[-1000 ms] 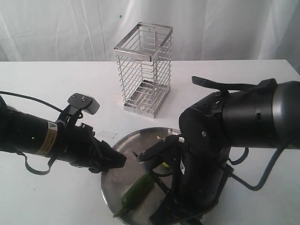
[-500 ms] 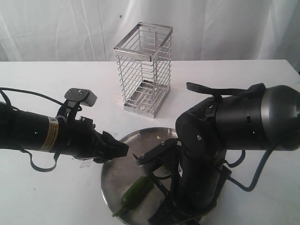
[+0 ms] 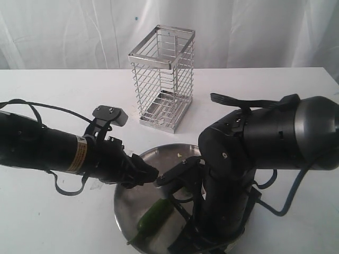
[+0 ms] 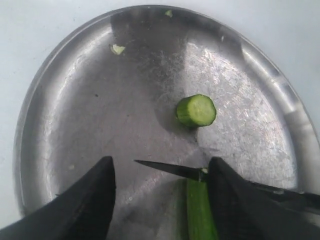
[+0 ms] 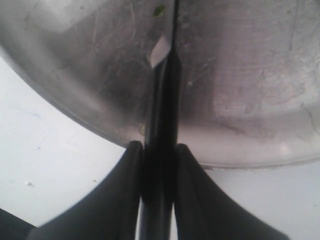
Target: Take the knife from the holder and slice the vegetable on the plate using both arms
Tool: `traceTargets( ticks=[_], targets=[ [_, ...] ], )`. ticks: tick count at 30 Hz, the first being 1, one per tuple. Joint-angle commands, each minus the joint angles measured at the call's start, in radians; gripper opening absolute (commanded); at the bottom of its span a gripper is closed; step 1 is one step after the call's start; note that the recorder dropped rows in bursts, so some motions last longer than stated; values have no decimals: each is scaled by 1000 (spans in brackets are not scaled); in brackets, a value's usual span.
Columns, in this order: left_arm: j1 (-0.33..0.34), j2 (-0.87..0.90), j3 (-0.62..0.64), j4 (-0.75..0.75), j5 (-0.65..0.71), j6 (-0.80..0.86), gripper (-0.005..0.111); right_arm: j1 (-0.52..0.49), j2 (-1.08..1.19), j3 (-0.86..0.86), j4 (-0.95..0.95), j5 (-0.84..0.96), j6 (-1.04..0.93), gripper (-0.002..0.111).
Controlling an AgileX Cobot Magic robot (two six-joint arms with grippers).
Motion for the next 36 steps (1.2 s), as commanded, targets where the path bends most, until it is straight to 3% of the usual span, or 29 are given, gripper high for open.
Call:
traceTargets(
  ticks=[1,13,19,23,36],
  targets=[
    [-7,-5,-21,4,2,6,59,2,-1,2,1,-5,-7,0],
    [-37,47,-34,10,111,30,59,2,-1,2,1,-7,-7,0],
    [-76,142,-34,-110,148,121,59,2,-1,2,1,-10,-10,0],
    [-76,163,-34,-115,149,121,59,2,-1,2,1,-10,-10,0],
    [-72,-35,-34,-58,164,106,59,2,-1,2,1,-10,-13,0]
  ],
)
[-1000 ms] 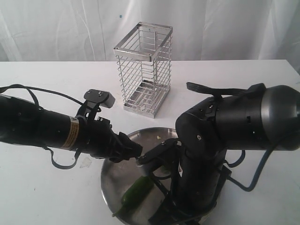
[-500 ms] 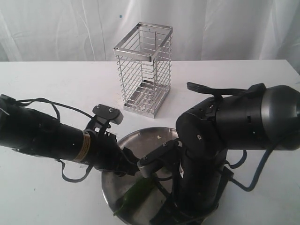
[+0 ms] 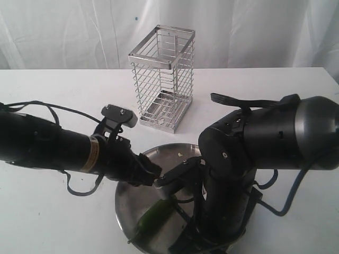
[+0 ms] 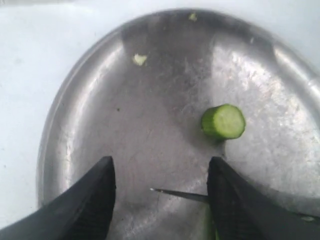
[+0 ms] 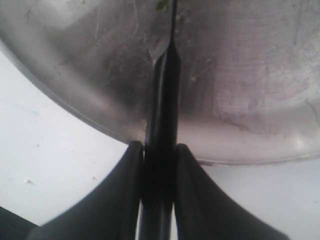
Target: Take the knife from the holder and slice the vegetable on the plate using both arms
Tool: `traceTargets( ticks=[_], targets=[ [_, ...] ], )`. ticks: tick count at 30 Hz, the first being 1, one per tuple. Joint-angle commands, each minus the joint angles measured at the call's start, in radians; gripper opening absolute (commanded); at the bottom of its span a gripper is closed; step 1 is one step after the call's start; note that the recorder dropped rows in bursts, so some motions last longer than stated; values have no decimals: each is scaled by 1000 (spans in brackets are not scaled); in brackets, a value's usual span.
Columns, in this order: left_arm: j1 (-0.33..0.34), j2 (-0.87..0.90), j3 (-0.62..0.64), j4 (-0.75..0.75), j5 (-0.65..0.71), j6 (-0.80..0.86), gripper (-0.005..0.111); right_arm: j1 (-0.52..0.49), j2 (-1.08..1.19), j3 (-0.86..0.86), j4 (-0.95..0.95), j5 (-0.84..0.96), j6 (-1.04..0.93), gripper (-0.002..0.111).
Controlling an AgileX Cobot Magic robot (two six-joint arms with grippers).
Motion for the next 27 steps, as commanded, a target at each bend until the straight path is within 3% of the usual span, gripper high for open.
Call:
traceTargets(
  ticks=[1,16,27],
  targets=[
    [-6,-62,3,55,29,-21,59,2,-1,2,1,-8,-14,0],
    [-45,157,3,60,49,-20,59,2,-1,2,1,-6,-13,0],
    [33,-6,3,114,12,-66,59,2,-1,2,1,-8,-13,0]
  ],
)
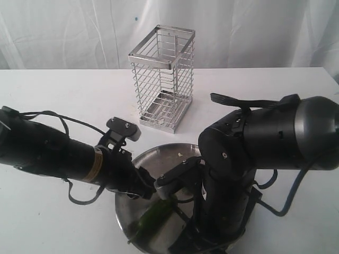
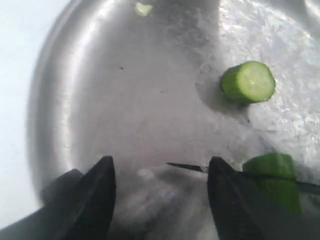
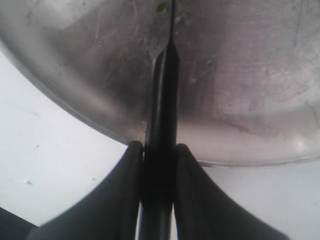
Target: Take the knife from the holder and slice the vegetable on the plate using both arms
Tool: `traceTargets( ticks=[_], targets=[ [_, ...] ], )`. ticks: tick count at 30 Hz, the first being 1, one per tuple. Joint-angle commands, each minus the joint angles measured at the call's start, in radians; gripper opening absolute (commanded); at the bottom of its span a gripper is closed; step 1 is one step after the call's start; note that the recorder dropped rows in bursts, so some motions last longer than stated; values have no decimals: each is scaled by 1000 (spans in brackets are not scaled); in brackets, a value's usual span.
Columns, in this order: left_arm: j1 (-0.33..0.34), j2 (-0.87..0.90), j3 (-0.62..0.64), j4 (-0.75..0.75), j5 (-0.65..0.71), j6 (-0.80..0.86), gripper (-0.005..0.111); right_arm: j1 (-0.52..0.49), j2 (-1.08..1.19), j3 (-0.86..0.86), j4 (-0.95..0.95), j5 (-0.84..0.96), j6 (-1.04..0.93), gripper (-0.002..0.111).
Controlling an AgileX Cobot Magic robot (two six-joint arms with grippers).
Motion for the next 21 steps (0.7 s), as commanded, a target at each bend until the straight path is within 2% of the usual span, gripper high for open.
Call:
traceTargets(
  ticks=[1,6,17,21],
  targets=[
    [38,-106,6,79,-8,-60,59,2,-1,2,3,-6,-12,0],
    [43,-162,6,271,-31,-233,59,2,3,-2,3,-9,-13,0],
    [43,-160,23,271,-115,-248,59,2,57,-42,1,3,-37,0],
    [43,-160,23,271,-85,-248,59,2,57,-42,-3,-1,-39,0]
  ],
)
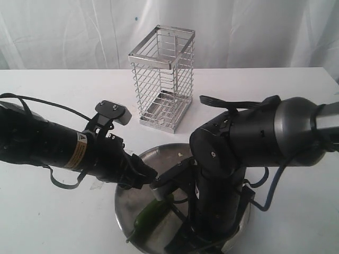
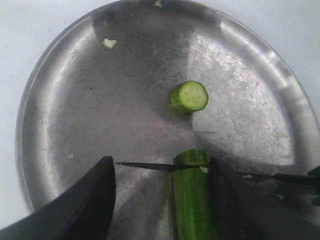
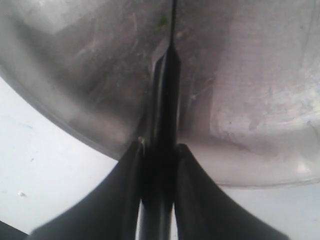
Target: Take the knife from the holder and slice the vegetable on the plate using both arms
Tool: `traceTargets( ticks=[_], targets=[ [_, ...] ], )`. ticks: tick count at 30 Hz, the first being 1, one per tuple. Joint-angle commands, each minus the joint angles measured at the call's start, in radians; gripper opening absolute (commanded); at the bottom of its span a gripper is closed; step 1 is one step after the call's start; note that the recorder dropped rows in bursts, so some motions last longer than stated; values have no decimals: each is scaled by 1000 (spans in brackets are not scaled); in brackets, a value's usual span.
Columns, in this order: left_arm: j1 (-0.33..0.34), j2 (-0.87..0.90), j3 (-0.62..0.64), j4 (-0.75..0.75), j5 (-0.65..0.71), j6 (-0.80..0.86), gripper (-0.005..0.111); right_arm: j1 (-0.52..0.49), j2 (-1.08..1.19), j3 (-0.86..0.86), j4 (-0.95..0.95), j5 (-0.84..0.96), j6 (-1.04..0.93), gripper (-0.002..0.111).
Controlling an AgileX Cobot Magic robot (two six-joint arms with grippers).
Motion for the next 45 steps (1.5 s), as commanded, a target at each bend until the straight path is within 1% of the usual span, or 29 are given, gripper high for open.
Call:
traceTargets(
  ticks=[1,22,25,30,35,37,42,45],
  targets=[
    [3,-8,6,14,33,2,59,2,-1,-7,-5,-6,-13,0],
    [0,-8,6,14,119,20,59,2,-1,-7,2,-35,-13,0],
    [0,-2,6,-14,121,55,59,2,-1,-7,2,-37,-13,0],
    [0,65,6,-65,112,81,59,2,-1,-7,4,-50,-13,0],
    [0,118,6,-167,95,169,59,2,-1,-7,4,-54,-13,0],
    [0,128,4,-196,69,189,59,2,-1,-7,4,-54,-13,0],
    [0,130,-28,-203,15,189,59,2,-1,-7,2,-54,-13,0],
    [0,130,-35,-203,33,187,59,2,-1,-7,2,-54,-13,0]
  ],
)
